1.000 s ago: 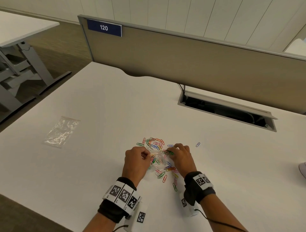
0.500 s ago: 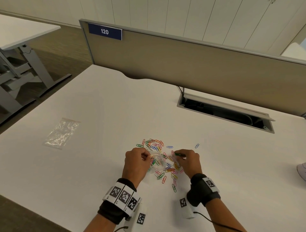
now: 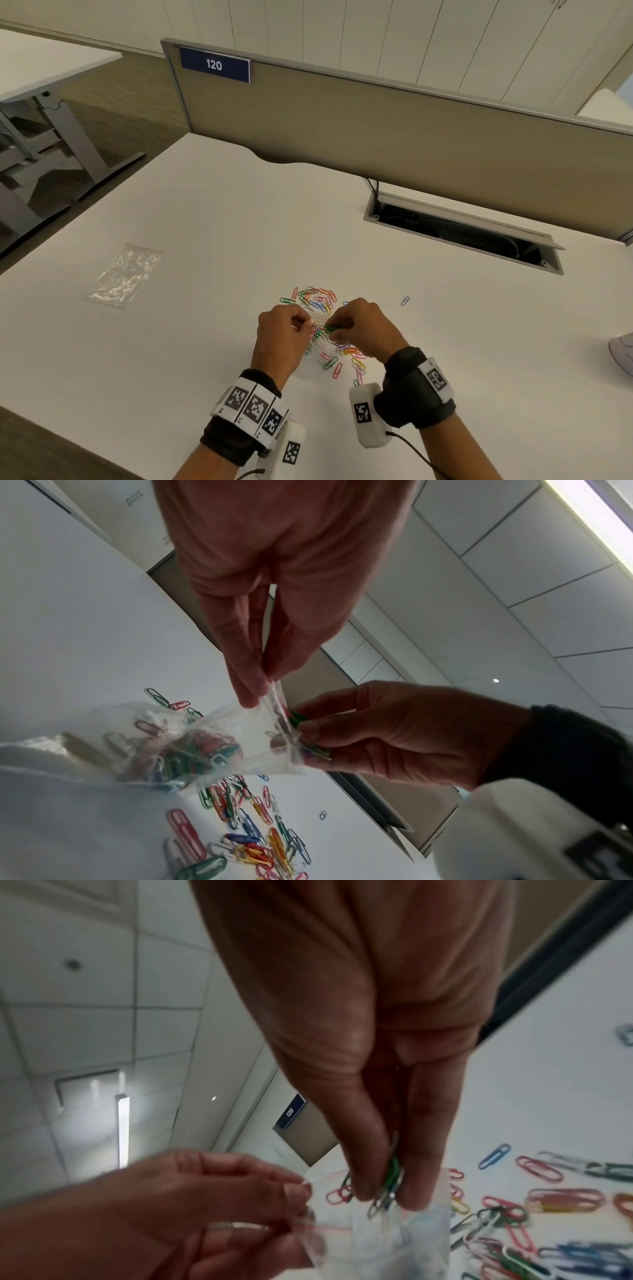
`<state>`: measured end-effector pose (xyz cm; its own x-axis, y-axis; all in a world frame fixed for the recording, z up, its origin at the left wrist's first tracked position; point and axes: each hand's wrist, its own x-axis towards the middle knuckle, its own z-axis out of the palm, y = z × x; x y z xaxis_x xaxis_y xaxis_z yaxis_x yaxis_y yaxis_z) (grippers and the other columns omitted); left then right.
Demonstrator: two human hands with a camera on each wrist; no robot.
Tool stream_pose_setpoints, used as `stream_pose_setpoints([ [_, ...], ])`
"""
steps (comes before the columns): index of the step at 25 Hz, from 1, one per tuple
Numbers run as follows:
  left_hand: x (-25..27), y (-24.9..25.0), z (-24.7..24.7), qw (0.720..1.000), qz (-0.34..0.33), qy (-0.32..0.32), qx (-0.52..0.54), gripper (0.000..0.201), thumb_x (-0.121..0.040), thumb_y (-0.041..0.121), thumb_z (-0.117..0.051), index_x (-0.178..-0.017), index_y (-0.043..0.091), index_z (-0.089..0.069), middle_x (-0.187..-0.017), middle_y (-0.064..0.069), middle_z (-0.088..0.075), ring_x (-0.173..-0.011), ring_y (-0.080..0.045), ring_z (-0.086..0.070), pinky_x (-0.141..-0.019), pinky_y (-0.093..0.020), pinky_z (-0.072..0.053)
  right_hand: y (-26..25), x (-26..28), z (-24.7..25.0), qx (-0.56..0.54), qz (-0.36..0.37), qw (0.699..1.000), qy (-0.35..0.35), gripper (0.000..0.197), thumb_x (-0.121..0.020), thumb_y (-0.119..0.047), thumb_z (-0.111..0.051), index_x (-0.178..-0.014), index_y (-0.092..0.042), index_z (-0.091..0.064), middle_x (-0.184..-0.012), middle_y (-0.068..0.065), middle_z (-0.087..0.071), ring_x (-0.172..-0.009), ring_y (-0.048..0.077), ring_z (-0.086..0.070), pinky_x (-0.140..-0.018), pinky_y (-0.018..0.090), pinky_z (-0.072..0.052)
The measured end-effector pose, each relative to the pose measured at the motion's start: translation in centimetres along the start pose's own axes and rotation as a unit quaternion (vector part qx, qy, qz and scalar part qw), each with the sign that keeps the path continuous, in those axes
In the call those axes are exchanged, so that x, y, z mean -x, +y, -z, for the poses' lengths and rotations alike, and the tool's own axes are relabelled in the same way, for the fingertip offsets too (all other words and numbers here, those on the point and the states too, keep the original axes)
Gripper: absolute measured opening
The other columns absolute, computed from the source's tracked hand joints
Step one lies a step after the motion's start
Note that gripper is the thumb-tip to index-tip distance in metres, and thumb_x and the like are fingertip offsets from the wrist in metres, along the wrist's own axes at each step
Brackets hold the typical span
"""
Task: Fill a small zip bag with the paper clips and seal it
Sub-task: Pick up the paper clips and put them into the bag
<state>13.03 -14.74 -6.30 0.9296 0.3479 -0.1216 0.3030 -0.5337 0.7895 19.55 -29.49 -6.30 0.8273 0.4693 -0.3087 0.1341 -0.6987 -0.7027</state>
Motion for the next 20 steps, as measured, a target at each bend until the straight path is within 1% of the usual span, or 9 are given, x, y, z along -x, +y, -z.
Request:
stream_pose_setpoints([
  [3, 0.0, -0.1, 0.2, 1.000, -0.006, 0.000, 0.004, 0.015, -0.083, 0.012, -0.069, -0.095, 0.004, -0.071, -0.101, -0.011, -0.074, -0.087, -0.021, -0.072, -0.075, -0.025, -0.058, -1.2, -0.3, -1.1, 0.030, 0.000, 0.999, 0.034, 0.027, -0.086, -0.014, -0.068, -0.111, -0.006, -0.067, -0.111, 0.012, -0.071, -0.098, 0.022, -0.068, -0.084, 0.026, -0.054],
  [6, -0.1, -0.4, 0.4, 1.000, -0.003, 0.007, 0.006, 0.015, -0.083, 0.013, -0.069, -0.095, 0.004, -0.072, -0.097, -0.011, -0.074, -0.081, -0.019, -0.072, -0.069, -0.020, -0.058, -1.4, 0.2, -1.4, -0.018, 0.040, 0.998, 0.041, 0.024, -0.093, -0.014, -0.058, -0.116, -0.010, -0.066, -0.117, 0.009, -0.070, -0.104, 0.018, -0.066, -0.093, 0.032, -0.054],
  [9, -0.4, -0.6, 0.4, 1.000, -0.006, 0.008, 0.007, 0.012, -0.083, 0.014, -0.070, -0.091, 0.005, -0.071, -0.094, -0.008, -0.075, -0.077, -0.018, -0.072, -0.060, -0.014, -0.054, 0.3, 1.4, -0.7, -0.111, 0.044, 0.982, 0.144, 0.015, -0.091, -0.016, -0.060, -0.102, -0.017, -0.070, -0.103, -0.002, -0.073, -0.094, 0.008, -0.067, -0.082, 0.022, -0.057],
  [10, -0.4, -0.7, 0.4, 1.000, -0.008, 0.011, 0.008, 0.009, -0.082, 0.013, -0.070, -0.088, 0.006, -0.071, -0.092, -0.008, -0.075, -0.075, -0.017, -0.072, -0.059, -0.015, -0.054, 1.5, 1.9, -0.5, -0.112, 0.025, 0.976, 0.183, 0.013, -0.088, -0.017, -0.065, -0.100, -0.017, -0.070, -0.101, -0.003, -0.073, -0.094, 0.010, -0.067, -0.079, 0.019, -0.056],
  [11, -0.5, -0.7, 0.4, 1.000, -0.011, 0.012, 0.009, 0.008, -0.082, 0.012, -0.070, -0.087, 0.006, -0.072, -0.090, -0.010, -0.075, -0.073, -0.017, -0.072, -0.060, -0.016, -0.054, 2.9, 2.4, -0.3, -0.100, -0.005, 0.974, 0.203, 0.020, -0.082, -0.019, -0.072, -0.102, -0.016, -0.068, -0.103, -0.001, -0.071, -0.098, 0.015, -0.065, -0.079, 0.021, -0.056],
  [13, -0.6, -0.8, 0.4, 1.000, -0.017, 0.014, 0.002, 0.007, -0.082, 0.011, -0.070, -0.086, 0.006, -0.072, -0.089, -0.010, -0.075, -0.073, -0.016, -0.072, -0.061, -0.017, -0.055, 5.4, 3.6, -0.5, -0.034, -0.091, 0.982, 0.162, 0.054, -0.069, -0.024, -0.083, -0.117, -0.014, -0.059, -0.120, 0.006, -0.059, -0.113, 0.026, -0.053, -0.091, 0.037, -0.052],
  [15, -0.7, -0.9, 0.3, 1.000, -0.021, 0.013, 0.001, 0.008, -0.082, 0.012, -0.070, -0.087, 0.005, -0.072, -0.090, -0.010, -0.075, -0.074, -0.017, -0.071, -0.061, -0.018, -0.055, 7.0, 4.6, -1.1, 0.032, -0.167, 0.982, 0.089, 0.085, -0.060, -0.029, -0.089, -0.130, -0.010, -0.045, -0.129, 0.011, -0.045, -0.121, 0.029, -0.041, -0.099, 0.041, -0.046],
  [17, -0.7, -0.8, 0.2, 1.000, -0.022, 0.012, 0.003, 0.008, -0.082, 0.011, -0.070, -0.087, 0.005, -0.072, -0.089, -0.010, -0.075, -0.073, -0.017, -0.071, -0.062, -0.018, -0.056, 7.3, 4.9, -2.0, 0.064, -0.205, 0.975, 0.054, 0.091, -0.056, -0.029, -0.091, -0.128, -0.008, -0.039, -0.126, 0.011, -0.039, -0.117, 0.028, -0.040, -0.096, 0.037, -0.045],
  [20, -0.8, -0.9, 0.3, 1.000, -0.020, 0.012, 0.009, 0.008, -0.082, 0.011, -0.070, -0.087, 0.004, -0.072, -0.088, -0.011, -0.075, -0.073, -0.018, -0.072, -0.062, -0.021, -0.057, 7.0, 4.2, -3.8, 0.049, -0.203, 0.975, 0.072, 0.085, -0.053, -0.023, -0.093, -0.117, -0.008, -0.039, -0.117, 0.011, -0.039, -0.103, 0.026, -0.047, -0.088, 0.036, -0.050],
])
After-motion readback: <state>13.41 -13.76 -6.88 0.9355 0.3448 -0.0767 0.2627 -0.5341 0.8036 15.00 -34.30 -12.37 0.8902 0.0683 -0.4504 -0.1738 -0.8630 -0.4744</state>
